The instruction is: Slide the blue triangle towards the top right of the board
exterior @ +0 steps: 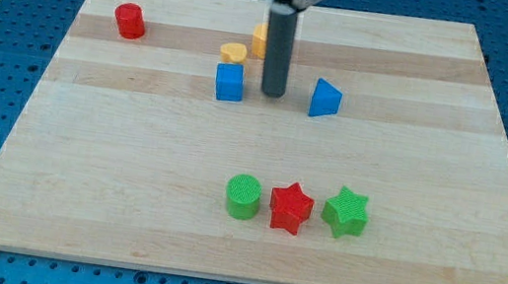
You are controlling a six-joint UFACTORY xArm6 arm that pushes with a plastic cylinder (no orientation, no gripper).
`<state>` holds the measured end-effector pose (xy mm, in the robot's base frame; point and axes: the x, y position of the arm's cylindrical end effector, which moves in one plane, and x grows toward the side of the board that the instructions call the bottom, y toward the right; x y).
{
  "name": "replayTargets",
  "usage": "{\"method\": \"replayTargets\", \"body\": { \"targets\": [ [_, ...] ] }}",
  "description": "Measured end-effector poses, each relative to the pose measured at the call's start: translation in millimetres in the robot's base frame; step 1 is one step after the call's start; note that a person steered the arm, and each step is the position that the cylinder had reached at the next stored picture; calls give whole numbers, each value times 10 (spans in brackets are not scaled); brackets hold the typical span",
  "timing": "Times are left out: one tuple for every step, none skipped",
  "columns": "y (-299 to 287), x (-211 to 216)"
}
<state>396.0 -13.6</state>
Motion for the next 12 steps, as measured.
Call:
{"method": "replayTargets", "body": {
  "targets": [
    [5, 197],
    [221, 474],
    [582, 146],
    [799, -30],
    [833, -37],
    [833, -57],
    [833, -88],
    [850, -132],
    [1198, -513],
    [1279, -549],
    [1284, -556],
    [1449, -784]
  ]
}}
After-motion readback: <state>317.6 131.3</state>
